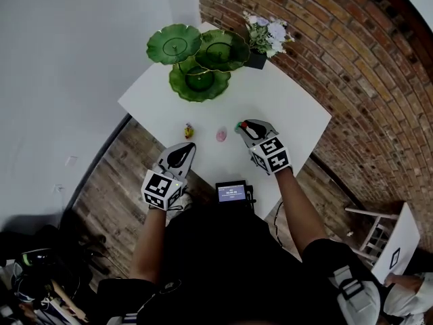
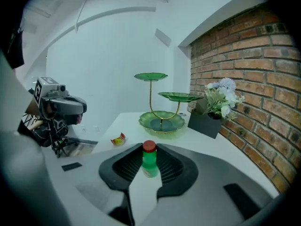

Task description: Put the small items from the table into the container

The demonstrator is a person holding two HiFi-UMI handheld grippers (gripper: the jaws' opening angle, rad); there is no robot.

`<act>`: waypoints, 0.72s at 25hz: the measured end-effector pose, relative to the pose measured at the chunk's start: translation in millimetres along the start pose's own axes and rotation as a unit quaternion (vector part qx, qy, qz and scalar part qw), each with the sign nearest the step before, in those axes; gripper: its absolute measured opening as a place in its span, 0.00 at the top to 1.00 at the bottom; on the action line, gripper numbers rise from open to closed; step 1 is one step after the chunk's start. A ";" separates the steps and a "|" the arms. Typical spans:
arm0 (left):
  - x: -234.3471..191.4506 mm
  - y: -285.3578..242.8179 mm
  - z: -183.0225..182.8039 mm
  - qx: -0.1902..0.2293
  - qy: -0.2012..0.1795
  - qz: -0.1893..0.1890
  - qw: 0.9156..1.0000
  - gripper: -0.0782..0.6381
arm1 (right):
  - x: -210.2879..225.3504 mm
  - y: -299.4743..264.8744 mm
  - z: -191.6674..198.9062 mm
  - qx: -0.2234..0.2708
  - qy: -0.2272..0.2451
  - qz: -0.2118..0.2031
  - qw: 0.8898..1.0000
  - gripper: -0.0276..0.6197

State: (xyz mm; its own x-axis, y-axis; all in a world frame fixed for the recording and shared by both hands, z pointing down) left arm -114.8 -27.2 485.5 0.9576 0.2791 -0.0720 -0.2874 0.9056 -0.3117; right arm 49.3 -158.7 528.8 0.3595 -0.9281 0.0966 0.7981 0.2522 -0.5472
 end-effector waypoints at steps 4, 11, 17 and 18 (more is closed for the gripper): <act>-5.1 -6.5 -4.3 0.000 -0.002 -0.002 1.000 0.88 | 5.5 -10.6 -13.5 0.006 0.009 -0.007 1.000 0.80; -19.7 -21.0 -10.3 -0.005 -0.007 -0.009 1.000 0.88 | 20.4 -38.6 -39.2 0.020 0.019 -0.015 1.000 0.80; -29.0 -33.9 -11.0 -0.012 -0.004 -0.014 1.000 0.88 | 38.6 -64.7 -58.0 0.035 0.022 -0.019 0.999 0.81; -30.3 -35.6 -10.7 -0.013 -0.004 -0.015 1.000 0.88 | 41.4 -69.0 -60.6 0.038 0.022 -0.019 0.999 0.81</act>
State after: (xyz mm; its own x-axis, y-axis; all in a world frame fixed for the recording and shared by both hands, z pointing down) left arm -133.3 -71.4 488.6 0.9657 0.2541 -0.0543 -0.2572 0.9050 -0.3389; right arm -20.2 -231.1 520.1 0.3074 -0.9484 0.0779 0.8456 0.2347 -0.4795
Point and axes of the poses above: the fingertips, and each gripper's own axes: y backward along the fingers, x to its right, z out of its underside, the point moved 4 cm from there along y, backward along the fingers, and after that the axes turned 10 degrees about -z, right-handed, at the moved point
